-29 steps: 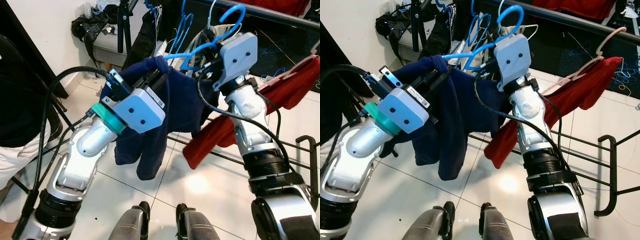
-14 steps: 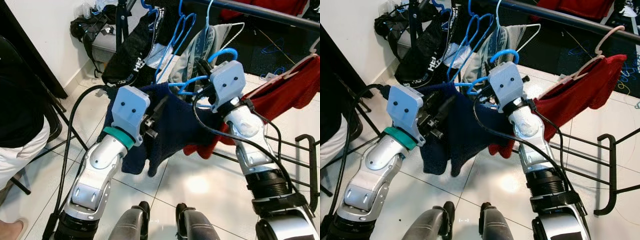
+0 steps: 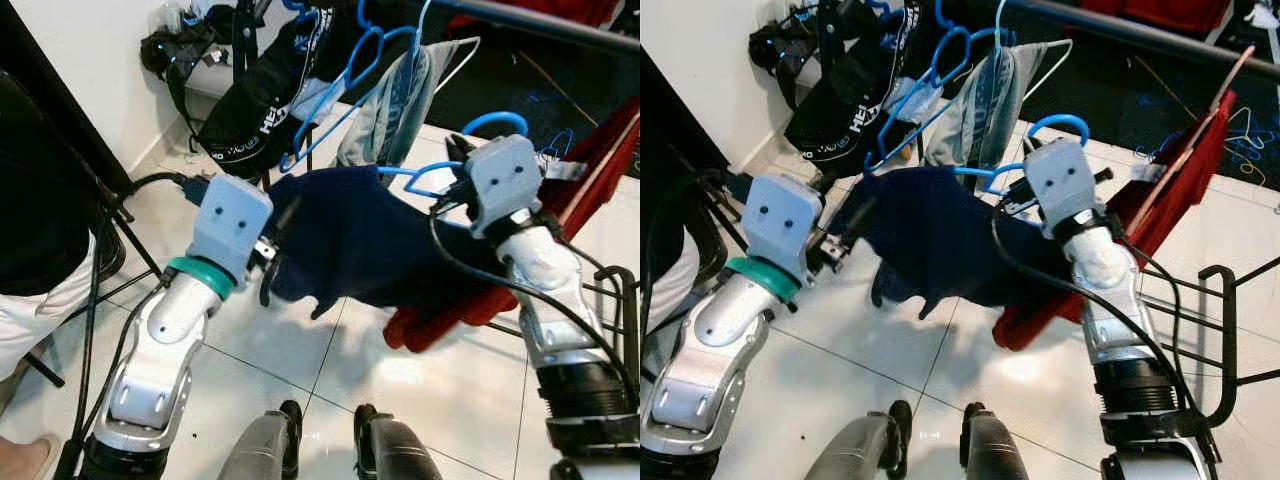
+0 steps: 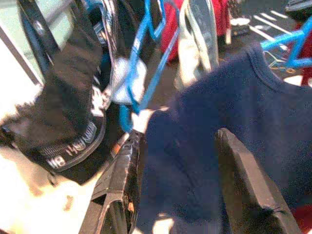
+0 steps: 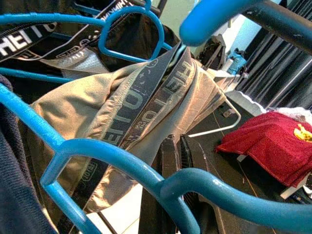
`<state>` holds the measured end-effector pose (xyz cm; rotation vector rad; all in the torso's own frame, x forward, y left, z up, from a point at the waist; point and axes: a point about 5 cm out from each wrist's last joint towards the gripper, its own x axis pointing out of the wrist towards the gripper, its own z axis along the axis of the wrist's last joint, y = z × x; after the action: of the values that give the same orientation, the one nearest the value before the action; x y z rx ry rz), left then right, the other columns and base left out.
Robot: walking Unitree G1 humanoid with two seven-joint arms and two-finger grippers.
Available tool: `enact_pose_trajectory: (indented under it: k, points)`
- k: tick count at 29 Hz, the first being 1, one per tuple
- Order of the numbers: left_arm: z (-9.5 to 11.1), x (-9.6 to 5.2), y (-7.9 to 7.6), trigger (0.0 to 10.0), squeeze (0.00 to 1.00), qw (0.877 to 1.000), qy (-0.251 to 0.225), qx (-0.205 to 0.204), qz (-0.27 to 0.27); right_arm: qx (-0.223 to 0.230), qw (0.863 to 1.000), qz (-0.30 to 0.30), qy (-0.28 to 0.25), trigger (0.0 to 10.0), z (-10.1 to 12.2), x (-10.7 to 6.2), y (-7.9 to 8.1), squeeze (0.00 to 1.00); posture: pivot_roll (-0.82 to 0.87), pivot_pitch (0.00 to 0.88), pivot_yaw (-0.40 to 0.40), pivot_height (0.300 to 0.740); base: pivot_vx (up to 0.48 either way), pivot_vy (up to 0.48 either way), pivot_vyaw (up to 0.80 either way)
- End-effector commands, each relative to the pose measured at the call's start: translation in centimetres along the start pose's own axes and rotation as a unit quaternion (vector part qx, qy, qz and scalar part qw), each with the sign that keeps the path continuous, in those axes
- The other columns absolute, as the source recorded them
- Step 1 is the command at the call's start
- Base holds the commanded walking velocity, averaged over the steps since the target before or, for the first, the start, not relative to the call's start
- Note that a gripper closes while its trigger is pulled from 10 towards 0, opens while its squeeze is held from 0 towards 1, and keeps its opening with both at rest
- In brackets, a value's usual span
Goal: Hang hanger
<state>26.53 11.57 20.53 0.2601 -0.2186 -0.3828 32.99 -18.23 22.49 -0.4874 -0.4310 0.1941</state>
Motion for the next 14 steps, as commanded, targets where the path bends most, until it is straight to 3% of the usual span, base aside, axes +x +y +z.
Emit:
enact_pose_trajectory:
  k: [1, 4, 9, 10, 14]
  points:
    - [-1.4, -0.4, -0.1, 10.0, 0.0, 0.999, 0.04, 0.004, 0.007, 0.0, 1.0, 0.0, -0.016, 10.0, 0.8, 0.2, -0.2, 0.0, -0.07, 0.194, 0.081, 0.74, 0.0, 0.0, 0.0]
    - [-3.3, 0.1, -0.5, 10.0, 0.0, 0.997, 0.08, 0.014, 0.018, 0.013, 0.999, 0.033, -0.034, 10.0, 1.7, 0.5, 0.5, 0.0, -0.07, 0.194, 0.069, 0.74, 0.0, 0.0, 0.0]
    - [-3.6, 0.6, -0.9, 10.0, 0.0, 0.996, 0.087, -0.005, 0.014, 0.02, 0.998, 0.052, -0.041, 10.0, 2.2, 0.5, 1.0, 0.0, -0.07, 0.194, 0.069, 0.74, 0.0, 0.0, 0.0]
    - [-4.2, 1.5, -0.3, 10.0, 0.0, 0.993, 0.101, -0.001, 0.066, 0.028, 0.996, 0.071, -0.05, 10.0, 2.7, 0.4, 1.5, 0.0, -0.09, 0.189, 0.063, 0.74, 0.0, 0.0, 0.0]
    - [-4.6, 1.9, 0.4, 10.0, 0.0, 0.988, 0.112, -0.003, 0.11, 0.034, 0.994, 0.082, -0.056, 10.0, 3.1, 0.4, 1.7, 0.0, -0.09, 0.188, 0.062, 0.74, 0.0, 0.0, 0.0]
